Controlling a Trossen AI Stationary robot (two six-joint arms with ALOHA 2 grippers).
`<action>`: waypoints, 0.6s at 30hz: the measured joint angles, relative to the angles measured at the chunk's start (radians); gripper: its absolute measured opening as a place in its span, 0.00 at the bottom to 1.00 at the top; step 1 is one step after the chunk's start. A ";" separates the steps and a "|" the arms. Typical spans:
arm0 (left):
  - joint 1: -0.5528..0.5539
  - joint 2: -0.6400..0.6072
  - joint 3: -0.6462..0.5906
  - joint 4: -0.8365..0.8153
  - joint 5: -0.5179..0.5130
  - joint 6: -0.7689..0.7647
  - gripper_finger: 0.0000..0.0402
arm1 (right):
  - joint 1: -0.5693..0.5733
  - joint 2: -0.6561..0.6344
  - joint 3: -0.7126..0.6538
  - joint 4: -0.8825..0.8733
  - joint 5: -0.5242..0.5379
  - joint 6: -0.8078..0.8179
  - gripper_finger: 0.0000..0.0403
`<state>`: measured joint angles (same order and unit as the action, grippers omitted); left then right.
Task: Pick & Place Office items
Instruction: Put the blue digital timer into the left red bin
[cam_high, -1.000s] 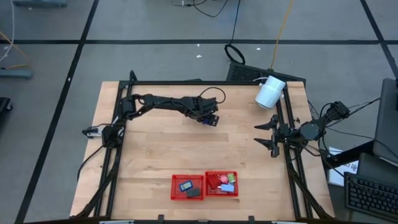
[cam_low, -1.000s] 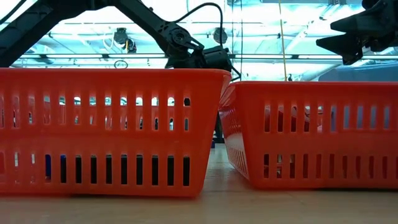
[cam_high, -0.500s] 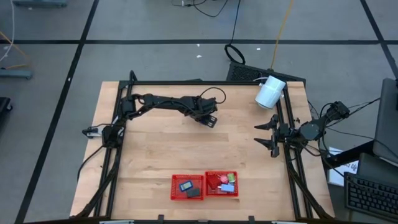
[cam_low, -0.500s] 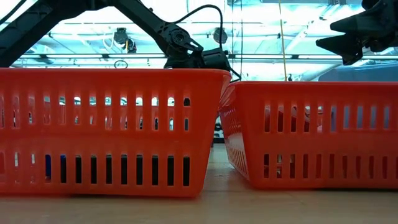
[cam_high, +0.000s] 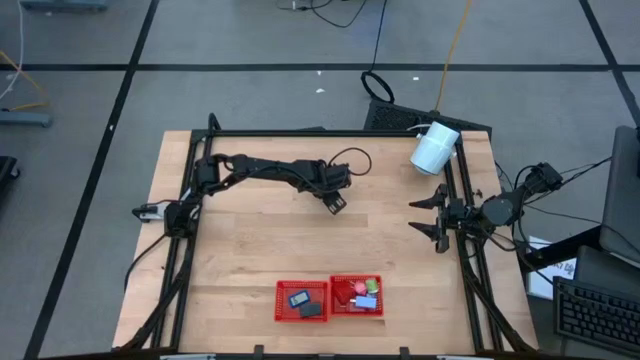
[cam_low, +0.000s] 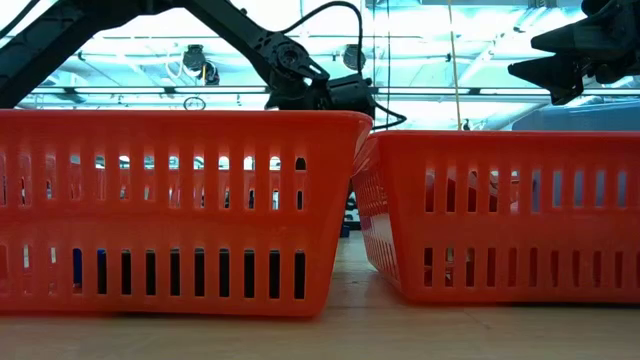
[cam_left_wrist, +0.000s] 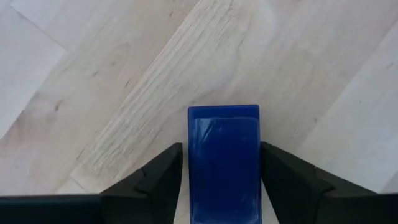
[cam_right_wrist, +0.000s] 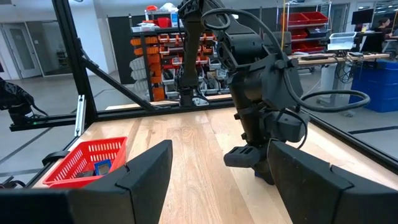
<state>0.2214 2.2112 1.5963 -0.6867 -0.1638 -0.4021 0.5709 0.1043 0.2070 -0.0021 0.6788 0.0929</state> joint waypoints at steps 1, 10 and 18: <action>0.000 0.000 0.000 0.000 -0.002 -0.002 0.53 | 0.000 0.000 0.000 0.000 0.000 0.000 0.63; -0.006 0.000 0.000 0.004 0.048 0.057 0.39 | 0.000 0.000 0.000 0.000 0.000 0.000 0.63; -0.008 -0.019 -0.003 0.007 0.058 0.105 0.40 | 0.000 0.000 0.000 -0.001 0.000 0.000 0.63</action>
<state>0.2139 2.1925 1.5933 -0.6792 -0.1055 -0.2967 0.5709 0.1043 0.2070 -0.0035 0.6788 0.0929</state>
